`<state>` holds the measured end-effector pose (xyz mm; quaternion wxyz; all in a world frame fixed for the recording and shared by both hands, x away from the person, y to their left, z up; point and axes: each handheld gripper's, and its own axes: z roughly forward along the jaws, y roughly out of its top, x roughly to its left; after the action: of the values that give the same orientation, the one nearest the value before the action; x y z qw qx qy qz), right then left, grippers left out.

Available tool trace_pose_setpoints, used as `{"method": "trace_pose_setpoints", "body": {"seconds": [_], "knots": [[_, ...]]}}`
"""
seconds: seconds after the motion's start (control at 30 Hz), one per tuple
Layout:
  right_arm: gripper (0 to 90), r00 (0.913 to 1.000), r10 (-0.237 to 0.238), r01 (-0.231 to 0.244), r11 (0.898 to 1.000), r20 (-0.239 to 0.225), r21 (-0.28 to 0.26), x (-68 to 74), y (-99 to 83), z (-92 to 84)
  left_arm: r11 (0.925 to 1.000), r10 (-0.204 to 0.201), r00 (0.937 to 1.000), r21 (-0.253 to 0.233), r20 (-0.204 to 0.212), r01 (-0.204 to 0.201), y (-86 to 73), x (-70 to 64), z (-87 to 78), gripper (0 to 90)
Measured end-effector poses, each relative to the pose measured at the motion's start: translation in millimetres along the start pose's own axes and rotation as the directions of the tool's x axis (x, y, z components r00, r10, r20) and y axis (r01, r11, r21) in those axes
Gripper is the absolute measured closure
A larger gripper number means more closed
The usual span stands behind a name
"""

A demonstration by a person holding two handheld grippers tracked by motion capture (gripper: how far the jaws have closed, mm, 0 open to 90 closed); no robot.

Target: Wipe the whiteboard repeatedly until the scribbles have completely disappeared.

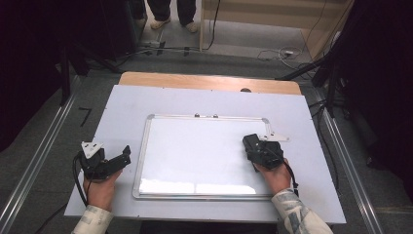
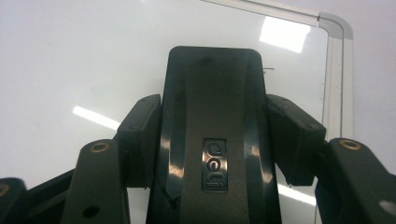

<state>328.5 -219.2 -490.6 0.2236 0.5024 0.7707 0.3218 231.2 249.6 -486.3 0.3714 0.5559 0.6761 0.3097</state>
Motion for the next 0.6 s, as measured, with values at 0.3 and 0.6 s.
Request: {"method": "trace_pose_setpoints", "body": {"seconds": [0.3,0.6], "knots": [[38.5,0.9995,-0.021,0.021,1.0,-0.021,0.002,7.3,-7.4,-7.5,1.0,0.001,1.0,0.003,-0.001,-0.001,-0.1,-0.5,0.3,6.5],[38.4,0.9982,-0.042,0.042,0.999,-0.044,0.005,15.3,-14.8,-15.2,1.0,-0.002,1.0,0.002,-0.001,0.002,-0.3,-0.3,-0.1,6.6]]}}
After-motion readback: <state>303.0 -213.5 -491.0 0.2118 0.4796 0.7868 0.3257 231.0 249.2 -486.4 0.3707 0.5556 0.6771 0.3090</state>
